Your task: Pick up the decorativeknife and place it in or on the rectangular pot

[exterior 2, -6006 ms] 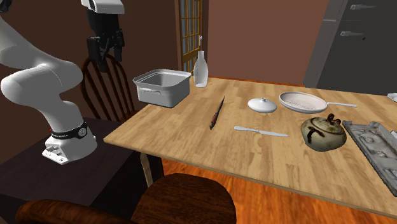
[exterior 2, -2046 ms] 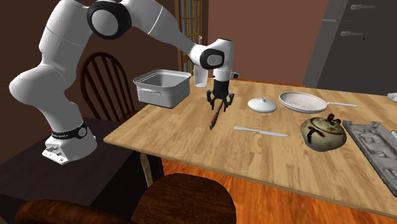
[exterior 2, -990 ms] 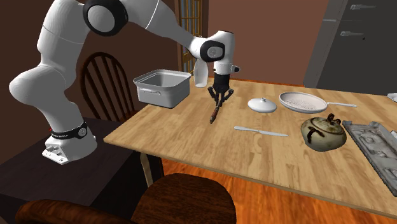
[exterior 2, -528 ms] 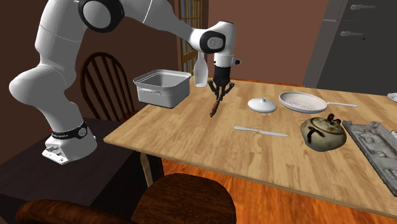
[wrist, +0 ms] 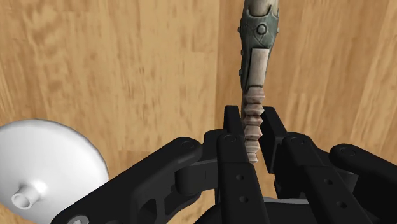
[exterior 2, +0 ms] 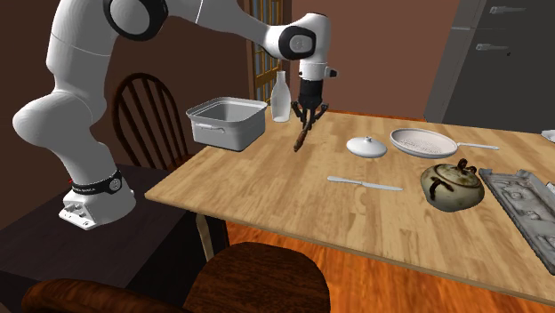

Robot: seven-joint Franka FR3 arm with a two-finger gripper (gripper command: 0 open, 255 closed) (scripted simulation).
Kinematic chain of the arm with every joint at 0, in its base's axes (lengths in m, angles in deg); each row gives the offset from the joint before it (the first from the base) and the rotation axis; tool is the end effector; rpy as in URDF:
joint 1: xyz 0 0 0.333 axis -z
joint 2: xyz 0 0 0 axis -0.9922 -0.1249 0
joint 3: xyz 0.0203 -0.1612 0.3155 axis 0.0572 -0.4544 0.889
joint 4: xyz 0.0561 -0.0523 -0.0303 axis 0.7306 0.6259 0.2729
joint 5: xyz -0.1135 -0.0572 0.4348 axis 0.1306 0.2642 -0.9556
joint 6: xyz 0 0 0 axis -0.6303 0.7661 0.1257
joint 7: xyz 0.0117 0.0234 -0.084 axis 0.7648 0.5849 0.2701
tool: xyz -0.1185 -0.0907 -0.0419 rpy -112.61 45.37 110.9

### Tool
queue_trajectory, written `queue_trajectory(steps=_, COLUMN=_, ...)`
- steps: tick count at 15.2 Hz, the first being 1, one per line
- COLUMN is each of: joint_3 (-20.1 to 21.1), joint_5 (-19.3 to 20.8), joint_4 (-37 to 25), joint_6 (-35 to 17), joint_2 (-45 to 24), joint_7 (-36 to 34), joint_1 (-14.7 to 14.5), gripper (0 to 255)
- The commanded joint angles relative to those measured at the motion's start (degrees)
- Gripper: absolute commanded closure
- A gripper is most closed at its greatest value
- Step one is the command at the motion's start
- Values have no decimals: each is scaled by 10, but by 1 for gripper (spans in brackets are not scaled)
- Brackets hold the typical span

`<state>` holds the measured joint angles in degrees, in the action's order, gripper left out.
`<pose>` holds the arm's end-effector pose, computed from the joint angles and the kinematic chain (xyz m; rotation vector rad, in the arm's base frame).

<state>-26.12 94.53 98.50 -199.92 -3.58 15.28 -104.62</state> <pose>0.6723 0.3822 0.3387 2.3208 2.0840 -0.0833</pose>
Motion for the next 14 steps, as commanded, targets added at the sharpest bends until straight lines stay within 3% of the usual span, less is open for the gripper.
queue_trajectory(steps=1, joint_3=0, joint_5=-1, joint_4=-12, joint_6=15, joint_2=3, joint_7=2, joint_1=0, gripper=255)
queue_trajectory(steps=14, joint_3=3, joint_5=-5, joint_4=-92, joint_6=108, joint_2=16, joint_7=8, joint_1=-3, gripper=255)
